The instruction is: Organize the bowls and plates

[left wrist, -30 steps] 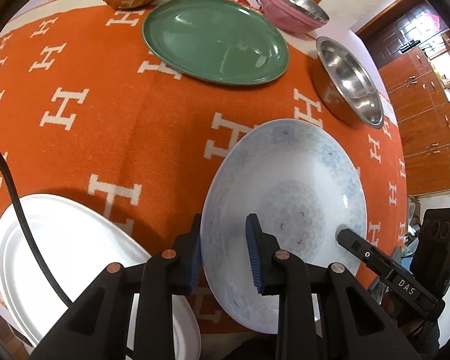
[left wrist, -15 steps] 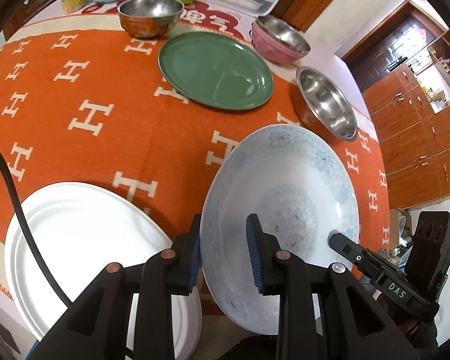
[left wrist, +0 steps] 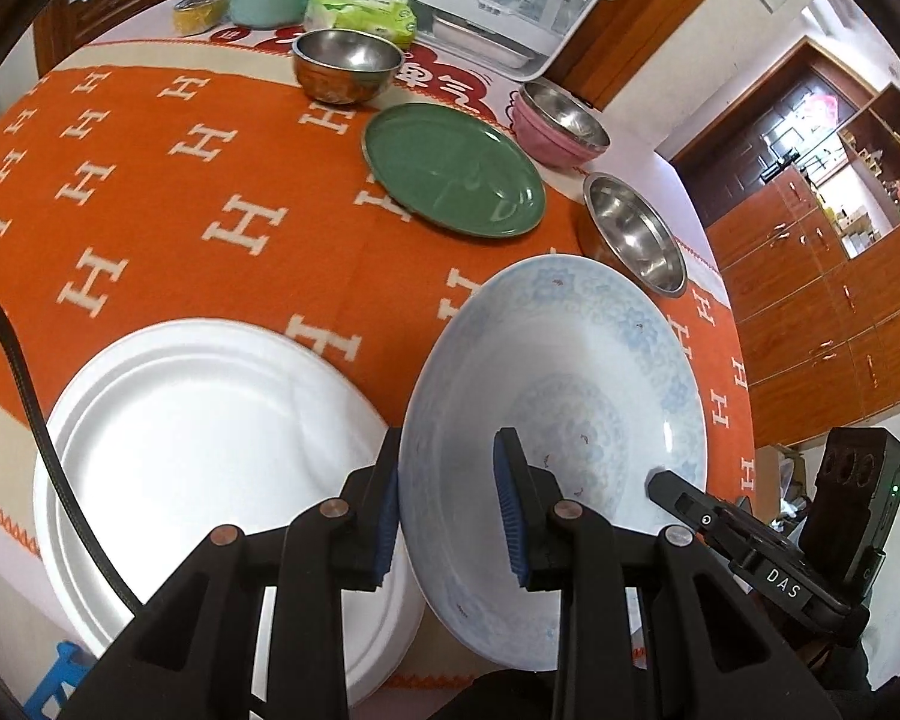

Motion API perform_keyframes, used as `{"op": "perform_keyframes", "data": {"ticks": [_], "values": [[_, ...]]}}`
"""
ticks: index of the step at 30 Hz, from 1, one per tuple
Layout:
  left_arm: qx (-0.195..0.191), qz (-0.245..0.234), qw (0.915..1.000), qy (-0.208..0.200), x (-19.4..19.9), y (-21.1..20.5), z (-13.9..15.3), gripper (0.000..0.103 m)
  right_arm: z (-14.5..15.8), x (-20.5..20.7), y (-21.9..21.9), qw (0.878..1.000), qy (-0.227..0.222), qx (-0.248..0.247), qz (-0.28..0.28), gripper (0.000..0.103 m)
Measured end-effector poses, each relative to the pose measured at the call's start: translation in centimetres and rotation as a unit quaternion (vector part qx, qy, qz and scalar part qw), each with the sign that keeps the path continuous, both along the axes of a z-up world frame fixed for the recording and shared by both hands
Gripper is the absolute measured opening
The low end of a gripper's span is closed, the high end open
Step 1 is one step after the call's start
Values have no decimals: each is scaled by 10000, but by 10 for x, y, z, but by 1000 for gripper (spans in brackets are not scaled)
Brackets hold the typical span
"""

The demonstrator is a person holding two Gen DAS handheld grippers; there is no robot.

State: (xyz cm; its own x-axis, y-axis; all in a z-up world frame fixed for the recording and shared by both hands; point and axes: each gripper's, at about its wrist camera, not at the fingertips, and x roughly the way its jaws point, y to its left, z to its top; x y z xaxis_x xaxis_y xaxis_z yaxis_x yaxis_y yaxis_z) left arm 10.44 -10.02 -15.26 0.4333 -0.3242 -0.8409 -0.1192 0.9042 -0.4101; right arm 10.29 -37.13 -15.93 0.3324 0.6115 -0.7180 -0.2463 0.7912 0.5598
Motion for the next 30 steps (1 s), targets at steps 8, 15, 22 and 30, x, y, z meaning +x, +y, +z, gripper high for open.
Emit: {"op": "perform_keyframes", "data": {"ticks": [8, 15, 22, 30], "values": [[-49, 139, 9999, -42, -20, 25, 1, 27, 6, -10, 26, 9998, -50, -79, 169, 12], [-96, 134, 9999, 25, -28, 51, -1, 27, 8, -18, 52, 9996, -29, -168, 212, 12], [-104, 55, 9999, 99, -34, 78, -1, 27, 11, -25, 81, 9995, 13, -252, 187, 12], [-128, -50, 9995, 279, -37, 118, -6, 28, 8, -32, 118, 9991, 140, -353, 176, 12]]}}
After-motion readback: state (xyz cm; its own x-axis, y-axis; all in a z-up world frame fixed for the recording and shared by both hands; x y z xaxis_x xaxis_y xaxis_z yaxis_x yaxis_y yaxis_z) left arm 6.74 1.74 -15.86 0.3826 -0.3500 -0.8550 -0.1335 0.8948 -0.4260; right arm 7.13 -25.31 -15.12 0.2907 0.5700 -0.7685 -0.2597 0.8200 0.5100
